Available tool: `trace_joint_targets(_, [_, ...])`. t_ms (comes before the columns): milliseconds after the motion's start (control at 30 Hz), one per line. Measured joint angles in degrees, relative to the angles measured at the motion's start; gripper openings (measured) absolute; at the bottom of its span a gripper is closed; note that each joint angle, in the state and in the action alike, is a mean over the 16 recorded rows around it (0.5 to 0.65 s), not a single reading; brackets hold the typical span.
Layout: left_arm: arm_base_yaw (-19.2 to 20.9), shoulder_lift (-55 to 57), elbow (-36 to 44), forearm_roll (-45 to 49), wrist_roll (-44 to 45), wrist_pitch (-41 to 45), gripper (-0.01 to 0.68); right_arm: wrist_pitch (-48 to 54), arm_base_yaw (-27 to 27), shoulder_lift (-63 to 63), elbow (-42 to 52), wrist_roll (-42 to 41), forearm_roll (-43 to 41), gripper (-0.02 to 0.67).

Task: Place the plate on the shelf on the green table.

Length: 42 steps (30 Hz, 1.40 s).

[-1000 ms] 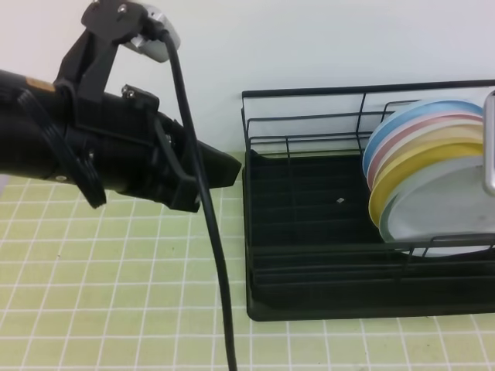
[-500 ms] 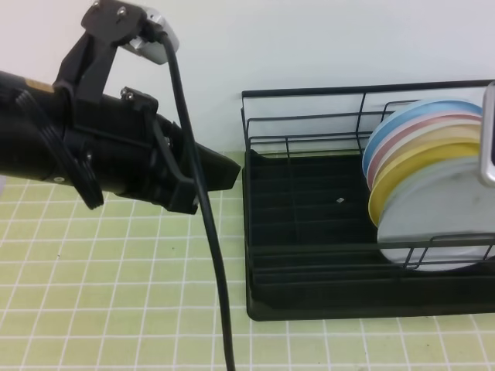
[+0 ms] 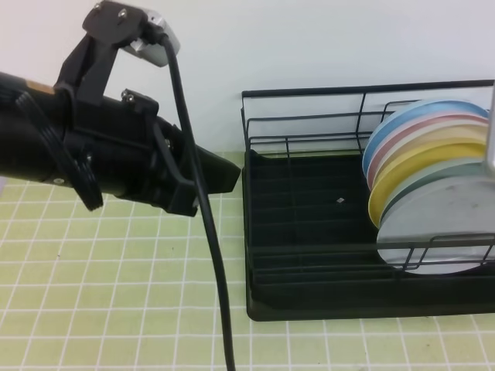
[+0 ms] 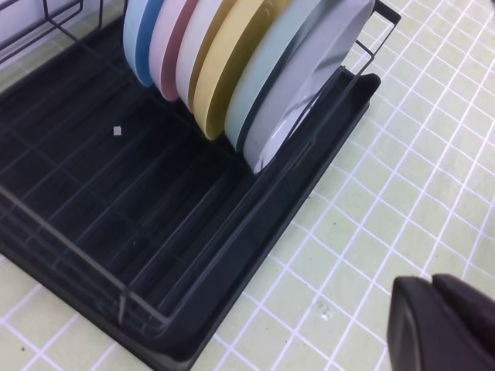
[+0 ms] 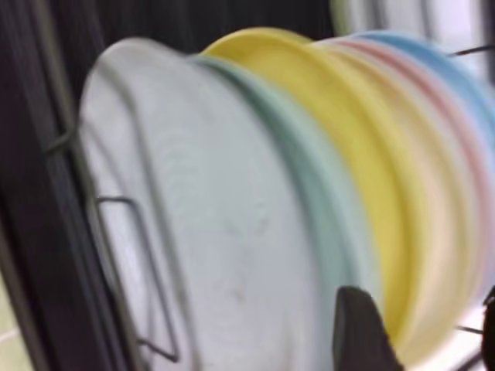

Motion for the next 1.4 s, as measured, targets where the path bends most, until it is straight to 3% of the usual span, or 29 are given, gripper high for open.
trace_joint_targets(267, [0.0,-0.1,0.0,0.7,-0.7,2.1,0.000,-0.5,-0.1,-7.6,0.0,12.2,1.4,0.179])
trace_joint_targets(567, [0.0,-2.5,1.6,2.5,-2.6,2.5,0.000,-2.0,-0.1,-22.5,3.0,30.1,10.1,0.008])
trace_joint_targets(767, [-0.1,-8.2,7.8,3.0,-3.7,-3.7,0.000,-4.1,-0.1,-35.5,11.0,38.7,16.0,-0.001])
trace_joint_targets(967, [-0.1,-16.6,18.9,1.8,-3.7,-13.6,0.000,-8.9,0.0,-48.9,23.8,43.6,17.9,-0.002])
trace_joint_targets(1200, [-0.1,-24.3,32.6,-0.4,-3.7,-24.3,0.000,-12.8,0.0,-61.7,38.4,45.8,17.7,-0.002])
trace_joint_targets(1400, [-0.1,-26.5,39.7,-2.1,-3.7,-30.1,0.000,-13.3,0.0,-68.0,46.3,45.8,17.6,-0.003])
